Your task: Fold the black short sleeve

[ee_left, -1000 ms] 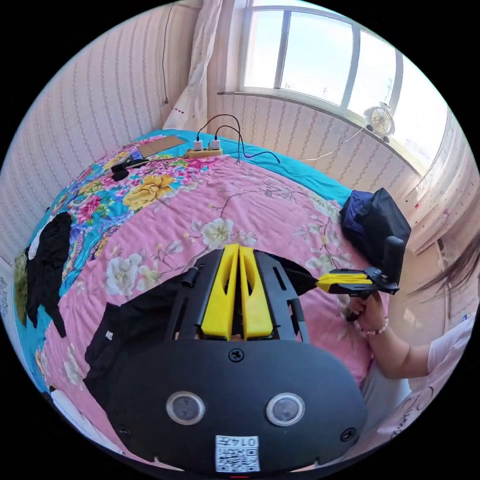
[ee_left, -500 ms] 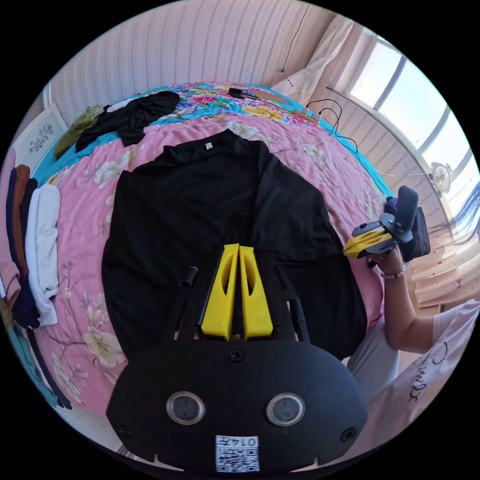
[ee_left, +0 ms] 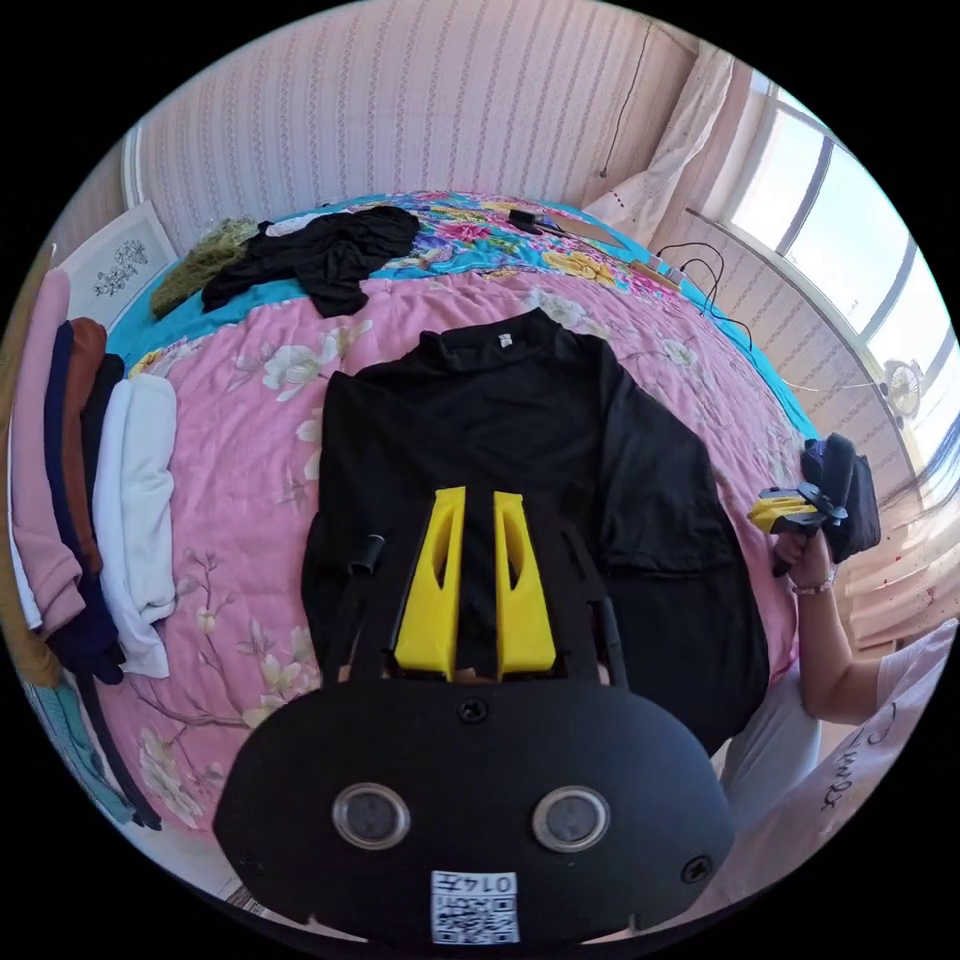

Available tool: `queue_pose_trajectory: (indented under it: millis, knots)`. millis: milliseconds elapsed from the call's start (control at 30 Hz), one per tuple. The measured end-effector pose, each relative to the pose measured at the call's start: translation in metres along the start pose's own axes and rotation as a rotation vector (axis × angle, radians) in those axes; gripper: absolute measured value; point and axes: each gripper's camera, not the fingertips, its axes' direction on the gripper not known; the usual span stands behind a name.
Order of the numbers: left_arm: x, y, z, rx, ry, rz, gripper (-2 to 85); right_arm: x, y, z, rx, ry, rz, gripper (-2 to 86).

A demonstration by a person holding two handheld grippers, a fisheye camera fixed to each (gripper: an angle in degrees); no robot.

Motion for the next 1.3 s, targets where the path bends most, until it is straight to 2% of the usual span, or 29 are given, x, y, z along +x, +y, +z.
queue_pose_trajectory:
  millis: [100, 200, 267, 433, 533, 633, 733, 767, 933, 1100, 1300]
  knots:
    - [-0.048, -0.003, -0.001, 0.012, -0.048, -0.014, 6.8, 0.0, -0.008, 0.004, 0.044, 0.15, 0.105, 3.6]
    - [-0.097, -0.015, -0.009, 0.076, 0.013, -0.066, 8.1, -0.001, -0.051, 0.007, 0.139, 0.28, 0.155, 5.5]
    - [-0.12, -0.027, -0.007, 0.11, 0.025, -0.065, 9.2, 0.005, -0.106, 0.017, 0.114, 0.399, 0.178, 5.9]
    - [-0.177, -0.058, 0.026, 0.079, 0.098, -0.169, 12.3, 0.051, -0.191, 0.056, 0.01, 0.519, 0.278, 9.4]
    - [-0.195, -0.071, 0.055, 0.032, 0.152, -0.184, 12.7, 0.087, -0.209, 0.084, -0.112, 0.51, 0.393, 9.4]
    - [-0.203, -0.081, 0.072, -0.015, 0.196, -0.189, 10.0, 0.106, -0.213, 0.096, -0.183, 0.461, 0.436, 4.5]
    - [-0.21, -0.092, 0.087, -0.101, 0.258, -0.208, 0.8, 0.106, -0.216, 0.077, -0.1, 0.439, 0.452, 2.2]
    - [-0.211, -0.093, 0.084, -0.09, 0.255, -0.203, 0.3, 0.103, -0.219, 0.068, -0.083, 0.46, 0.439, 1.7]
    - [-0.216, -0.113, 0.024, 0.066, 0.172, -0.205, -0.9, 0.1, -0.24, 0.039, -0.02, 0.465, 0.431, 0.9]
    - [-0.216, -0.123, -0.042, 0.213, 0.207, -0.224, -1.0, 0.081, -0.257, 0.014, 0.048, 0.513, 0.417, 0.7]
    - [-0.187, -0.05, -0.125, 0.192, 0.247, -0.047, -1.0, 0.008, -0.22, -0.017, 0.088, 0.391, 0.308, 0.7]
